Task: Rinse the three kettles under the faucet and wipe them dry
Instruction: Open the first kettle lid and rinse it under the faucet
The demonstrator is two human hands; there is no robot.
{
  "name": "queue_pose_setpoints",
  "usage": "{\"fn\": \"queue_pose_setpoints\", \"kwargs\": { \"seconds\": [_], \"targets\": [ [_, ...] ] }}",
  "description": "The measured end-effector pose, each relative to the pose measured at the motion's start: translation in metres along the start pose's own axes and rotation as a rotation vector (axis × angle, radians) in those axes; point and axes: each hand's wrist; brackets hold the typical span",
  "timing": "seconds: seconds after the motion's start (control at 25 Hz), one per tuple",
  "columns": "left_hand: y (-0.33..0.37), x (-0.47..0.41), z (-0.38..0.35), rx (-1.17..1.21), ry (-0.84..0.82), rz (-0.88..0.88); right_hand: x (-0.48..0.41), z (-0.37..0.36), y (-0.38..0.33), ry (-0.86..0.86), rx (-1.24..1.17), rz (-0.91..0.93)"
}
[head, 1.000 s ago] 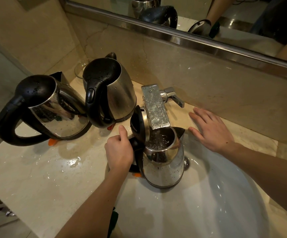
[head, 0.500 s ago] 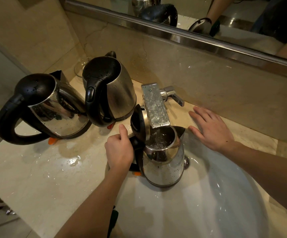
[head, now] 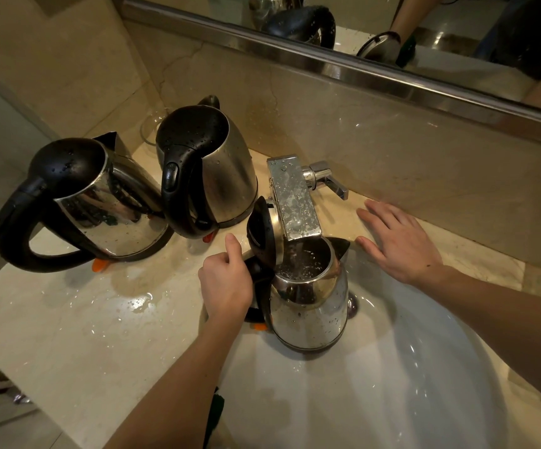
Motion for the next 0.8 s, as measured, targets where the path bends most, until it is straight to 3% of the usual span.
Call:
{"fn": "queue_pose_setpoints", "kwargs": {
  "seconds": [0.8],
  "targets": [
    [-0.0001, -0.0002, -0.0004, -0.004, -0.008, -0.003, 0.0004, 0.0018, -0.0012, 0.002, -0.007, -0.002]
  ]
}}
Point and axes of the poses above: each hand's wrist, its own x-axis away from the middle knuckle, its own z-axis out of the back of the hand, y = z × x, and after that the axes turned 4 degrees about -y, right-handed
